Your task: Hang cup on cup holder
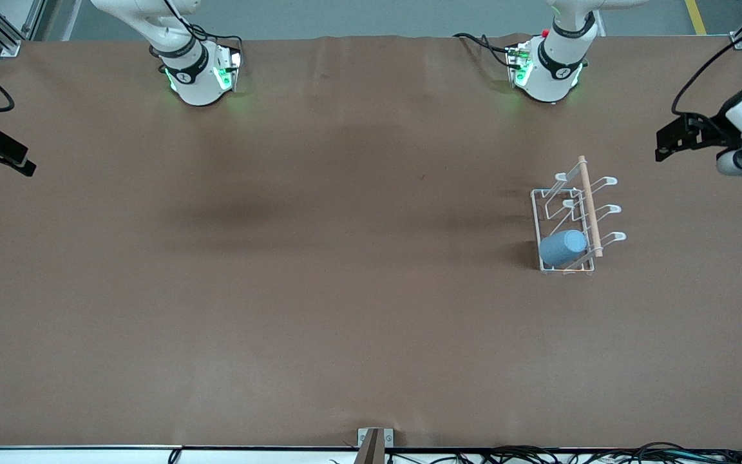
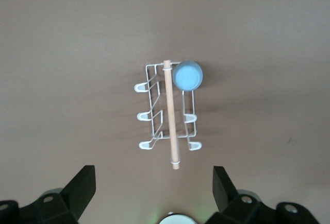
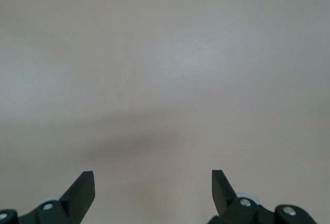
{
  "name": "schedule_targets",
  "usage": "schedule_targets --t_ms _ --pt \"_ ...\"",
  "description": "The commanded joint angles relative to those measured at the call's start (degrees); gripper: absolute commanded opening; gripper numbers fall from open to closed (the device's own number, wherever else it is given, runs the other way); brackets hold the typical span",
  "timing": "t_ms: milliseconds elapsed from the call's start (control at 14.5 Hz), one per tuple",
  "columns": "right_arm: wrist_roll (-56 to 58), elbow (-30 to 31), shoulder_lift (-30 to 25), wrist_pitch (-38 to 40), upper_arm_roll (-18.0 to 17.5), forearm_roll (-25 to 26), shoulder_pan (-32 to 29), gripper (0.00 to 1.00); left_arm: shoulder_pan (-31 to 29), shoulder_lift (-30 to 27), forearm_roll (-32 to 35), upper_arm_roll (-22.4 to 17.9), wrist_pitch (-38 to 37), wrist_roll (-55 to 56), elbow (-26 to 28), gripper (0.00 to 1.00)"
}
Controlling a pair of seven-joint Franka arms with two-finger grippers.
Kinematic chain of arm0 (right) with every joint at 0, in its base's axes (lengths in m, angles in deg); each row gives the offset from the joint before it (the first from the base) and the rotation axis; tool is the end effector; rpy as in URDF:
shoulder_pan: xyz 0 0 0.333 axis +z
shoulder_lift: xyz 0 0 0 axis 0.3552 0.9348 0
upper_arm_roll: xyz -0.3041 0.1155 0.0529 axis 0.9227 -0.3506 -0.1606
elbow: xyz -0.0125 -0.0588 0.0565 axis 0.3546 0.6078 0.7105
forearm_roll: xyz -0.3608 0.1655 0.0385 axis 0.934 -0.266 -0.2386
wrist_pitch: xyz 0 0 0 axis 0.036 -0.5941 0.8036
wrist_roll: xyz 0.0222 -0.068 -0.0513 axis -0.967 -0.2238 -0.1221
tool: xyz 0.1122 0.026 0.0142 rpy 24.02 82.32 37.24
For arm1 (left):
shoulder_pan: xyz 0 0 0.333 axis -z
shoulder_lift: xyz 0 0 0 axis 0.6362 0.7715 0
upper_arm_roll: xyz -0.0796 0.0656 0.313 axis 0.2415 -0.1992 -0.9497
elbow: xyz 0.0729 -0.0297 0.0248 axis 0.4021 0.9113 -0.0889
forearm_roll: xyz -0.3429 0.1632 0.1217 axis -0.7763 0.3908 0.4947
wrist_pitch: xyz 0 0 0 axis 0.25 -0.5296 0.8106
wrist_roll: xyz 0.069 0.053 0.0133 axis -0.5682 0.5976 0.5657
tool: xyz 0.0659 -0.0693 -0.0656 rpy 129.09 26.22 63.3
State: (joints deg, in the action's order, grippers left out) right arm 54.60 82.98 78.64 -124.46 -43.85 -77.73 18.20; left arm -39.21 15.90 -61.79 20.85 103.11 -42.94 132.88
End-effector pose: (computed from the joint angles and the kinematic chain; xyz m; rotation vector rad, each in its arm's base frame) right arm 0.5456 -0.0451 0.6512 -3.1235 0.2016 -0.0414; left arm 0.5379 -0.0422 0.6436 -3.1132 0.1235 0.0559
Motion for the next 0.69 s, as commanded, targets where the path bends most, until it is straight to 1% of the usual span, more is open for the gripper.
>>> schedule_targets --t_ms 0,138,344,619 --pt "0.23 0.4 -0.52 0.22 0.18 1.11 0.23 1.0 0.41 -5.11 -1.29 -0.06 4.16 2.15 5.5 1.0" --pt "0.23 0.4 -0.52 0.14 0.18 1.11 0.23 1.0 1.45 -6.0 -2.96 -0.84 4.33 2.24 5.51 1.0" --pt "0.23 0.4 -0.52 0.22 0.18 1.11 0.23 1.0 4.88 -5.3 -3.14 -4.62 4.69 2.68 3.41 1.0" --pt "0.23 0.4 -0.52 0.22 0.27 1.11 0.23 1.0 4.63 -2.14 -3.14 -4.89 4.51 2.33 -0.72 1.0"
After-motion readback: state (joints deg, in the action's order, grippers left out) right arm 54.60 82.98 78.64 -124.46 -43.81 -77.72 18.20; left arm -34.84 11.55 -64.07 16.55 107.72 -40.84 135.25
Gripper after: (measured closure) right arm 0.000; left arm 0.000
